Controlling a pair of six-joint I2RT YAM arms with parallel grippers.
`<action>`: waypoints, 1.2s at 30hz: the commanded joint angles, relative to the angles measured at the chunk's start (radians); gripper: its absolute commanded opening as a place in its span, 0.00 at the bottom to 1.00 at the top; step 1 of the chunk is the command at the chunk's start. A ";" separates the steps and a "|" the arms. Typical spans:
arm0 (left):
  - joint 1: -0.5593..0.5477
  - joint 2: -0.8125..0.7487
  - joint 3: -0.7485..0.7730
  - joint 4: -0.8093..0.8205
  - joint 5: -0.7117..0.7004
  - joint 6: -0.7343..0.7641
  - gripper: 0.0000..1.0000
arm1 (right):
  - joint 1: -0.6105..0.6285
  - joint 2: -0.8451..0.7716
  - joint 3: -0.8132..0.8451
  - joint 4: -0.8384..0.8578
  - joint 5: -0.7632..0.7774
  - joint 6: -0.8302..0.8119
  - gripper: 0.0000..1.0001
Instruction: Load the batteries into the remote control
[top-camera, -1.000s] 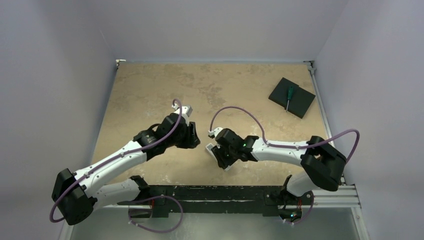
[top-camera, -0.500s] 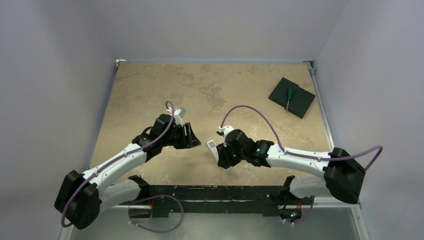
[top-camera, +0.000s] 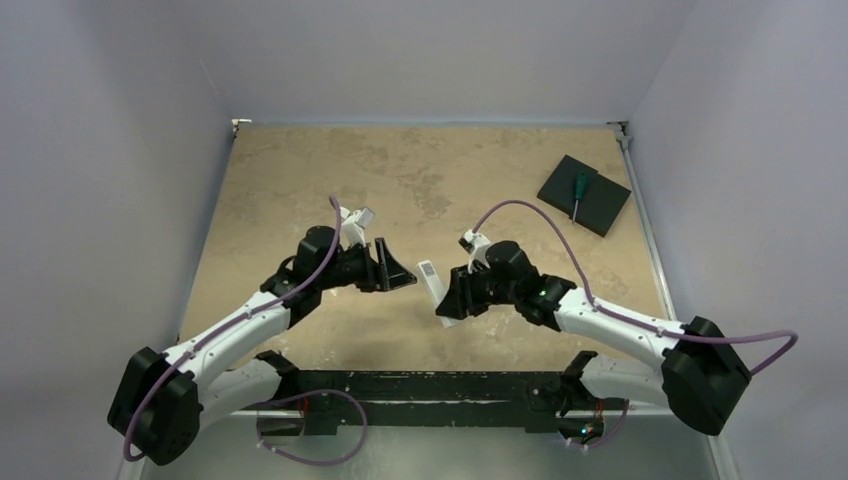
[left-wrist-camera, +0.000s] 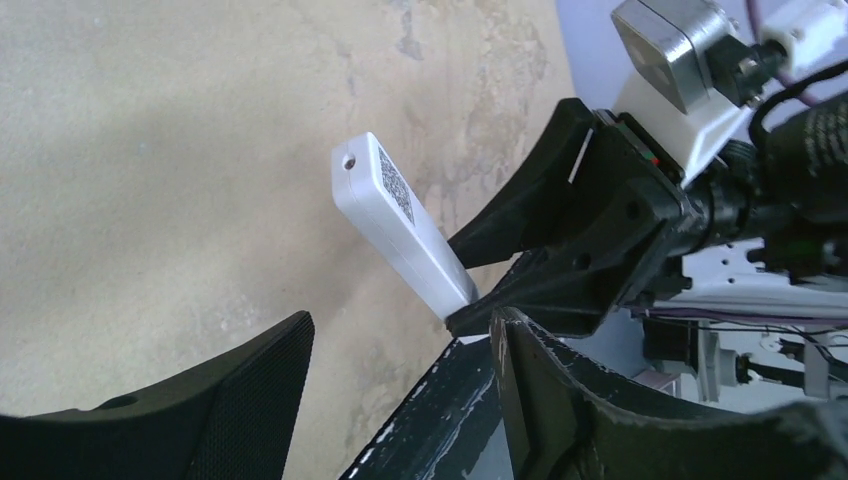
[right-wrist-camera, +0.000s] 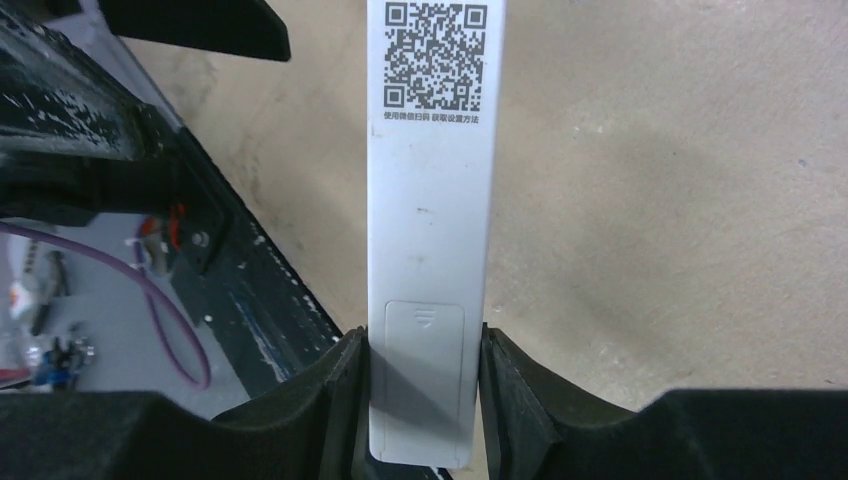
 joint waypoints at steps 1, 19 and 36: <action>0.013 0.006 -0.029 0.157 0.104 -0.049 0.68 | -0.074 -0.035 -0.026 0.163 -0.209 0.046 0.14; 0.031 0.051 -0.111 0.463 0.232 -0.215 0.74 | -0.225 0.028 -0.260 0.953 -0.645 0.487 0.13; 0.031 0.129 -0.144 0.719 0.253 -0.364 0.72 | -0.224 0.280 -0.352 1.703 -0.658 0.930 0.12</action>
